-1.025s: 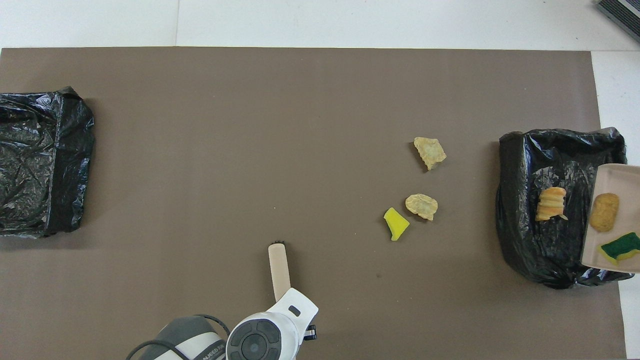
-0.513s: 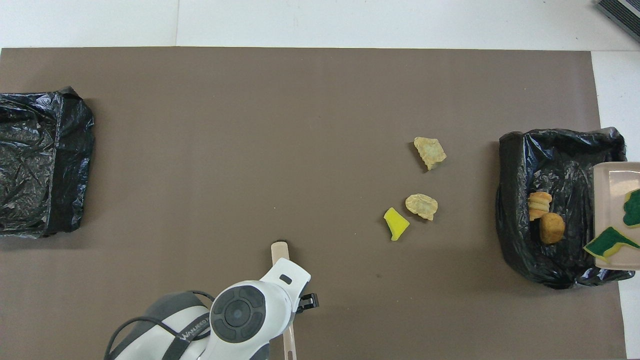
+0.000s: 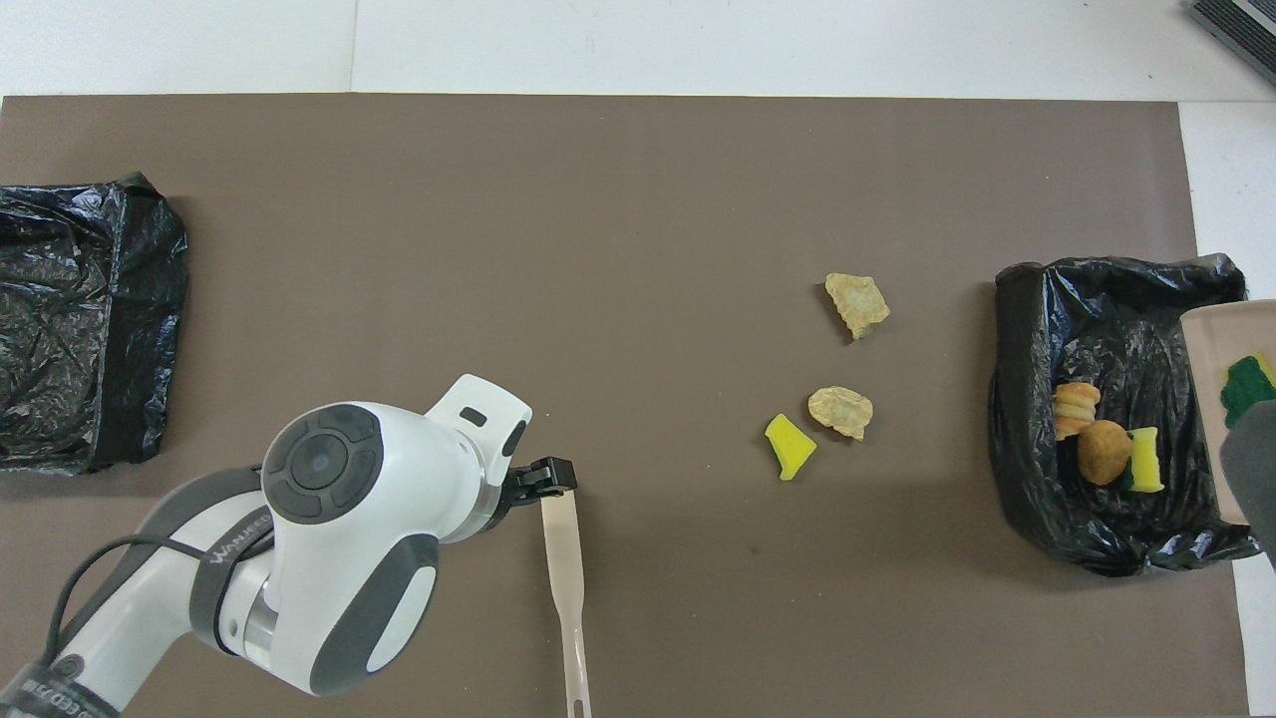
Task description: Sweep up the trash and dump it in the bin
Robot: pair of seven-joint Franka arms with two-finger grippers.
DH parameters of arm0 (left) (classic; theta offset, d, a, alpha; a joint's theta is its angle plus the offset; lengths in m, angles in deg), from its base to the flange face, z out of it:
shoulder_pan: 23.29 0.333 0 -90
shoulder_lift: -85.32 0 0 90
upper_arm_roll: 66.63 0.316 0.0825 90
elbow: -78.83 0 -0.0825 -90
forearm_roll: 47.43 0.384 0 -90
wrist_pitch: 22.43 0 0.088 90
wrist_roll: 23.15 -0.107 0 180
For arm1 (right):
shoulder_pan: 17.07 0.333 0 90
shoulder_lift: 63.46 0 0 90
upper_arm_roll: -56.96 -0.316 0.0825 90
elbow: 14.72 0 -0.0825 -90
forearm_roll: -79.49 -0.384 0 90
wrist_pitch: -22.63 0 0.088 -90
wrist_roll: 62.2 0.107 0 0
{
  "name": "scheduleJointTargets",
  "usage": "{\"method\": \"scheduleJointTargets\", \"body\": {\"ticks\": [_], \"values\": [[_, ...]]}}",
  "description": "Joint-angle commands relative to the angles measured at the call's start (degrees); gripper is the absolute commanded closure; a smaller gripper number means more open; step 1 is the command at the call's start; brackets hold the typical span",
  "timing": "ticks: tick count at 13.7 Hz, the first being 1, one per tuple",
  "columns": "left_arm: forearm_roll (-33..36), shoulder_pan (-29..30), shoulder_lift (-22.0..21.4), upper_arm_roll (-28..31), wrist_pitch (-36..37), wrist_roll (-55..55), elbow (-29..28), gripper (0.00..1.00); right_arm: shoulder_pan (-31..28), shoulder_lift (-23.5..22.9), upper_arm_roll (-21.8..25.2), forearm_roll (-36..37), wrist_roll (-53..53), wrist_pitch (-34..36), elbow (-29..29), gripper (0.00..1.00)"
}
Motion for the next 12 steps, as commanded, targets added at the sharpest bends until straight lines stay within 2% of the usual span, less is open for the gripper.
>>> {"method": "scheduleJointTargets", "body": {"ticks": [1,5,7,12], "values": [[1.2,5.4,1.8,-0.5,5.7,-6.3,5.9,0.0,3.5,1.4,-0.3,6.0,0.0,0.2,1.5,1.0],[1.8,14.1,7.3,-0.4,14.0,-18.2,17.5,0.0,3.7,1.4,-0.4,6.7,-0.5,0.1,1.5,1.0],[6.5,16.6,9.3,-0.4,14.5,-21.2,21.0,0.0,4.7,1.8,-0.5,8.2,-1.2,-0.4,2.3,1.0],[7.1,23.4,9.7,-0.3,16.3,-30.1,26.3,0.0,4.8,3.5,-0.5,10.6,-2.1,-2.9,5.0,1.0]]}}
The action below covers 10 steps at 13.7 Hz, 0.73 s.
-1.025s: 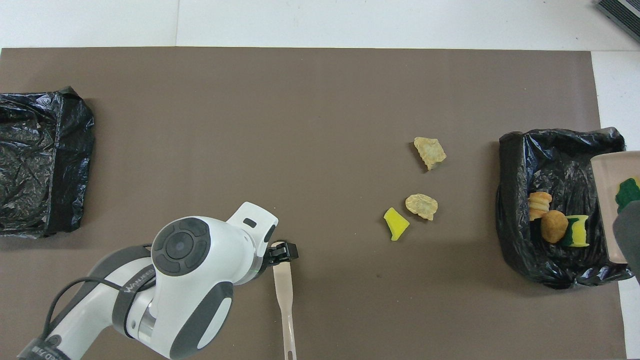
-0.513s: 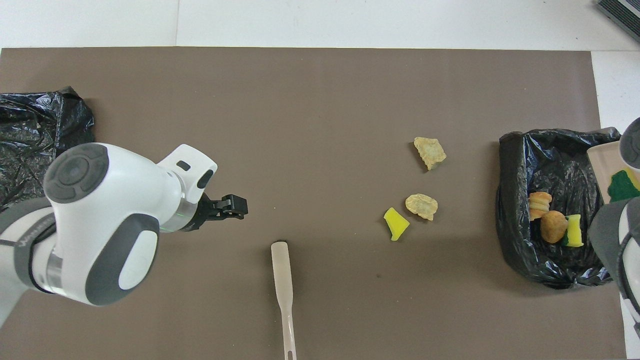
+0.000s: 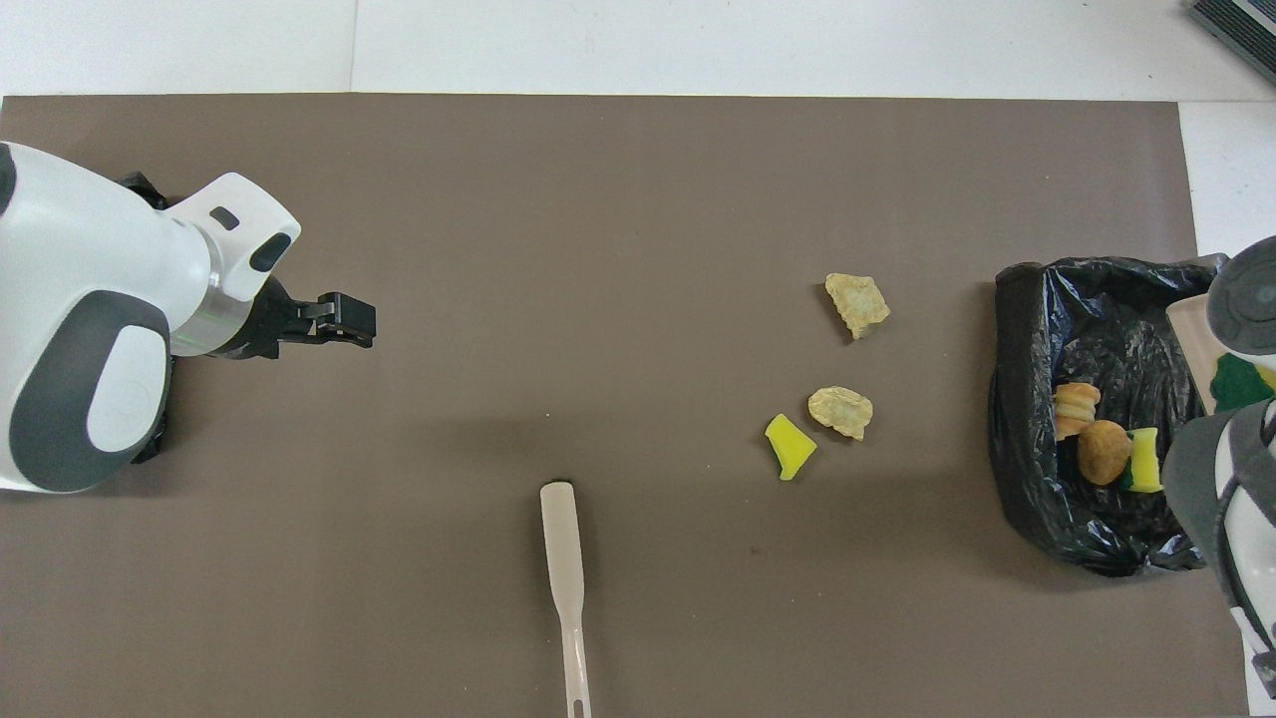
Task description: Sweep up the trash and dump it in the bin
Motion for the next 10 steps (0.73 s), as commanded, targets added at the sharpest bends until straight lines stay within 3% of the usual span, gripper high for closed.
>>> {"method": "scheduleJointTargets", "body": {"ticks": [1,5,7,10], "values": [[0.9,3.7,0.5,-0.4,4.7,-6.4,5.2,0.0,0.2,2.6,-0.2,6.1,-2.4,-4.3,2.8,1.0],[1.3,5.9,-1.7,0.0,12.5,-10.0,9.7,0.0,0.1,2.5,-0.2,7.7,-1.9,-5.0,2.7,1.0],[3.5,6.7,-1.8,-0.1,17.0,-14.9,13.2,0.0,2.6,3.2,-0.6,5.8,-2.3,-0.3,3.2,1.0],[4.3,9.5,-3.0,0.2,17.8,-17.7,13.2,0.0,4.0,3.0,-0.9,4.5,-0.8,2.1,1.6,1.0]]}}
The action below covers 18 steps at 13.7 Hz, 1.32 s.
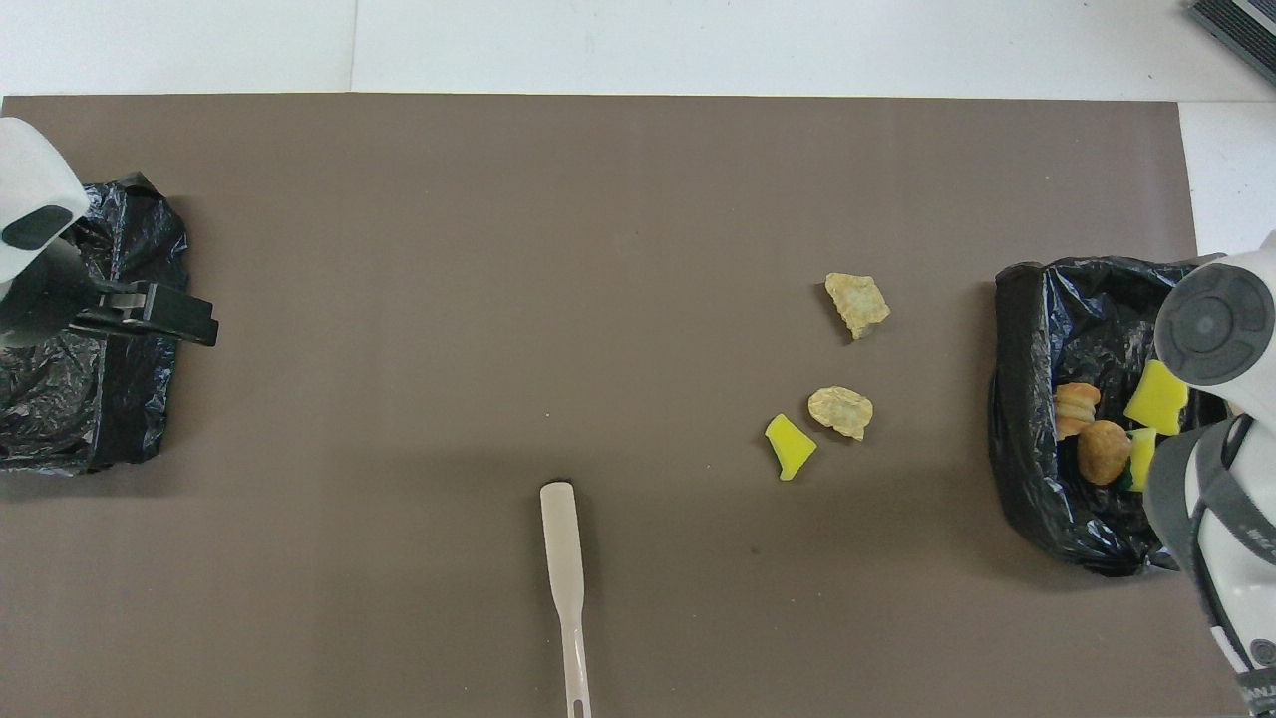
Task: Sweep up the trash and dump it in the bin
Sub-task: 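Bring the empty dustpan back to the table center with the right gripper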
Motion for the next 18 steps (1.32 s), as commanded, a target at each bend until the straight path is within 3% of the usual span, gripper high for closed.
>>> {"method": "scheduleJointTargets", "body": {"ticks": [1,4,8,12,15,18], "values": [[0.8,2.1,-0.5,-0.3,1.4,-1.8,0.7,0.0,0.5,1.6,-0.6,-5.4,1.0,2.6,-2.0,1.0],[0.3,2.0,-0.5,-0.4,-0.7,-1.5,0.3,0.0,1.9,-0.9,-0.7,-21.8,6.7,13.0,-13.0,1.0],[0.5,1.2,-0.4,-2.4,0.9,-0.5,0.9,0.0,8.7,-1.7,-0.7,-35.9,29.7,20.8,-16.8,1.0],[0.8,2.8,-0.7,-3.9,1.8,-0.5,0.9,0.0,9.2,-3.0,-0.7,-58.6,54.8,19.9,-18.7,1.0],[2.1,2.6,-1.3,-4.0,2.9,-0.4,0.7,0.0,13.8,-6.2,-1.0,-65.6,74.2,17.5,-19.1,1.0],[2.1,3.1,-2.5,-3.4,2.2,-0.9,-1.1,0.0,20.7,-14.5,-1.1,-73.2,95.2,16.4,-26.0,1.0]]}}
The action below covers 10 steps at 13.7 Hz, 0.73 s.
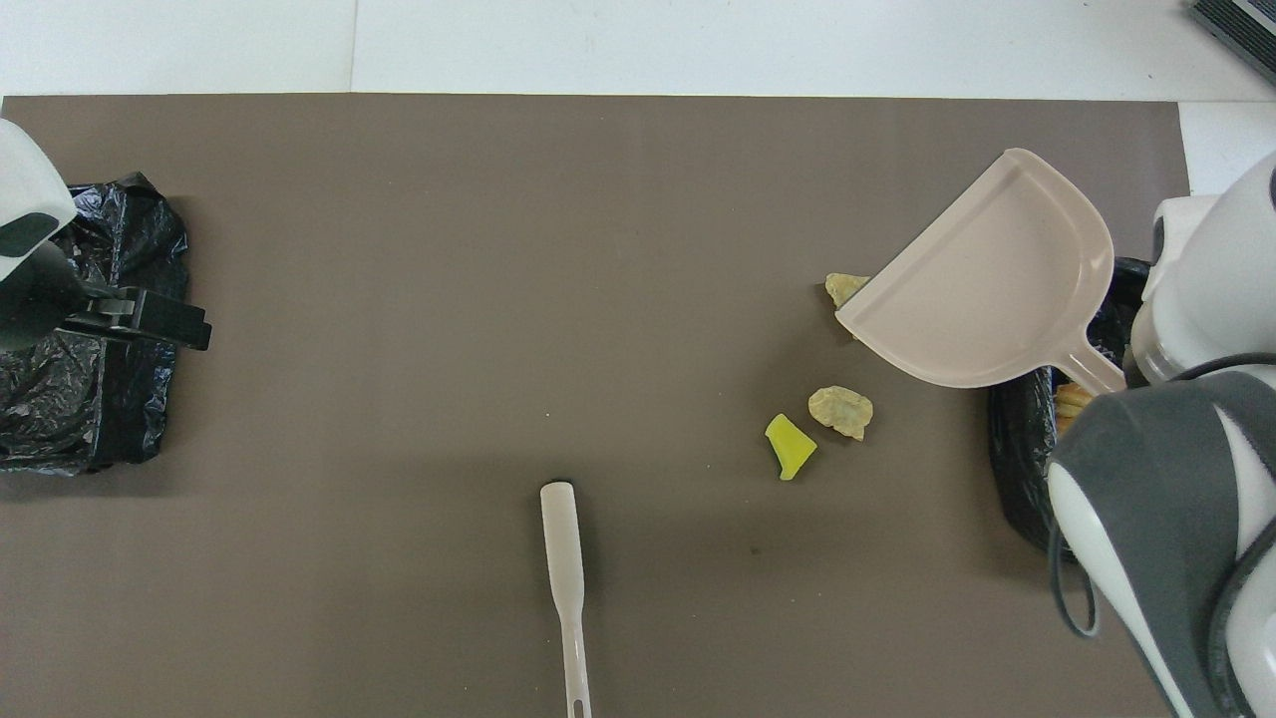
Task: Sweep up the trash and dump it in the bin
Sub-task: 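Bring the empty dustpan back to the table center with the right gripper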
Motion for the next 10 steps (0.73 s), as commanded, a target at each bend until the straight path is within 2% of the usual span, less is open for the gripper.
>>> {"method": "scheduleJointTargets", "body": {"ticks": [1,2,4,5,7,8,10], "values": [[0.8,0.9,-1.5,-0.1,0.8,-0.2,-1.2,0.0,6.0,-9.6,0.0,-6.6,17.5,-0.8,-9.8,1.0],[0.8,0.8,-1.4,-0.2,0.8,0.0,-1.1,0.0,7.6,-11.4,0.1,-9.7,21.9,-4.0,-10.8,1.0],[0.9,-0.1,-1.4,-0.5,0.7,0.1,-1.0,0.0,7.9,-12.0,0.1,-18.9,23.9,-14.0,-10.2,1.0],[0.9,-0.2,-1.3,-0.7,0.6,0.2,-0.9,0.0,8.2,-14.3,0.0,-19.7,24.3,-15.9,-10.7,1.0],[0.8,-0.2,-1.5,-0.9,1.4,0.7,-1.0,0.0,14.0,-20.3,-0.2,-19.7,26.9,-23.1,-11.9,1.0],[0.6,-0.3,-1.5,-0.9,1.4,0.8,-1.1,0.0,15.0,-23.1,-0.2,-19.6,27.5,-25.1,-13.2,1.0],[0.5,-0.3,-1.5,-1.0,1.0,0.3,-1.1,0.0,16.5,-27.7,-0.1,-19.1,27.6,-25.0,-17.8,1.0]]}}
